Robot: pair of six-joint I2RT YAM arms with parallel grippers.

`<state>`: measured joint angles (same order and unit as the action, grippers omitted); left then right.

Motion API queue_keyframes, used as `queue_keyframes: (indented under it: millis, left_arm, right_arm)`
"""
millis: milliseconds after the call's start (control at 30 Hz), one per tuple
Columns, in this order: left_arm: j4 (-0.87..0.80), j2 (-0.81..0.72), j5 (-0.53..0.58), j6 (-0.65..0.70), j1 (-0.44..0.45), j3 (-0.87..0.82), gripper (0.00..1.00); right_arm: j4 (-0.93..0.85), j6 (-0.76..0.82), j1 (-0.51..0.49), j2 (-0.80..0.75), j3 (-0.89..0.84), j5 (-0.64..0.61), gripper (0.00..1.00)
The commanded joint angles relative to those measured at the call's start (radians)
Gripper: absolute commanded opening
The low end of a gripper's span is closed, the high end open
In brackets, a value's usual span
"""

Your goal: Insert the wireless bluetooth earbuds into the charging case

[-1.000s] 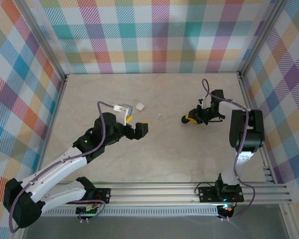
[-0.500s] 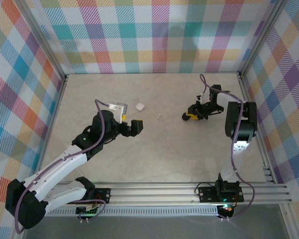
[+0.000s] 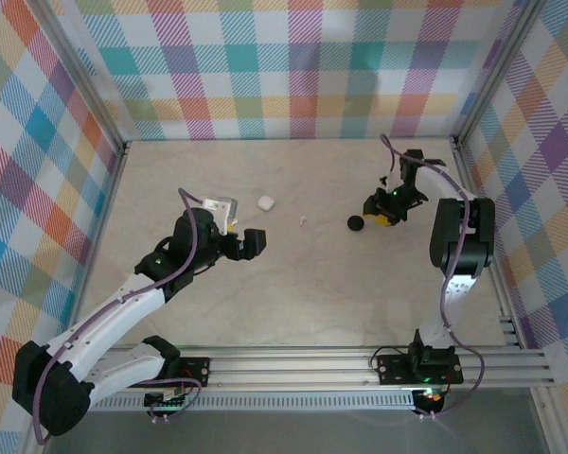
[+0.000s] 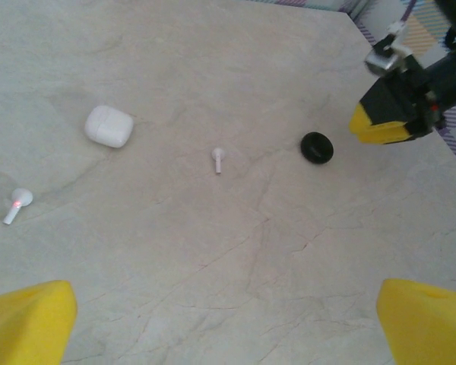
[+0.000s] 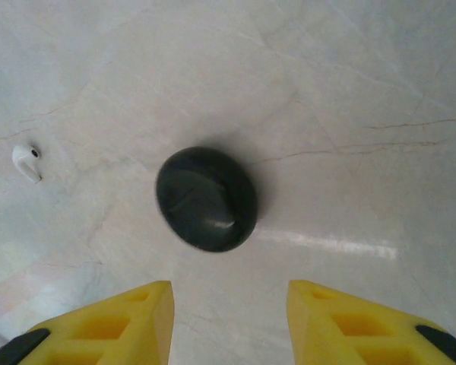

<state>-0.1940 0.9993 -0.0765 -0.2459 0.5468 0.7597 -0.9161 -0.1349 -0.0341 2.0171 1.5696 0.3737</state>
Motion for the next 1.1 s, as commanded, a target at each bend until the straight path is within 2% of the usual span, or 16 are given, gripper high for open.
queue_keyframes:
  millis: [0,167,300,433,533,633,800,1067]
  left_arm:
    - [-0.051,-0.041,0.030,-0.009,-0.021,-0.013,1.00]
    - [-0.108,-0.084,0.038,-0.024,-0.046,-0.043,1.00]
    - [-0.125,-0.132,0.049,-0.044,-0.073,-0.080,1.00]
    - [-0.128,-0.180,0.043,-0.073,-0.102,-0.119,1.00]
    - [-0.134,-0.206,0.033,-0.082,-0.113,-0.140,1.00]
    - [-0.131,-0.224,0.031,-0.083,-0.118,-0.165,1.00]
    - [-0.145,-0.234,0.018,-0.079,-0.131,-0.181,1.00]
    - [-0.157,-0.261,0.022,-0.077,-0.143,-0.204,1.00]
  right_arm:
    - [-0.034,0.008,-0.118,-0.052,0.086,-0.114,0.43]
    - [-0.016,0.037,-0.309,0.062,0.280,-0.203,0.52]
    - [-0.039,0.065,-0.433,0.254,0.563,-0.213,0.59]
    - [-0.139,0.138,-0.504,0.491,0.933,-0.222,0.64]
    - [-0.153,0.197,-0.524,0.609,1.112,-0.222,0.72]
    - [-0.066,0.226,-0.532,0.625,1.093,-0.220,0.78]
    - [0.062,0.225,-0.542,0.647,1.039,-0.241,0.84]
    - [0.006,0.307,-0.565,0.721,1.079,-0.242,0.86]
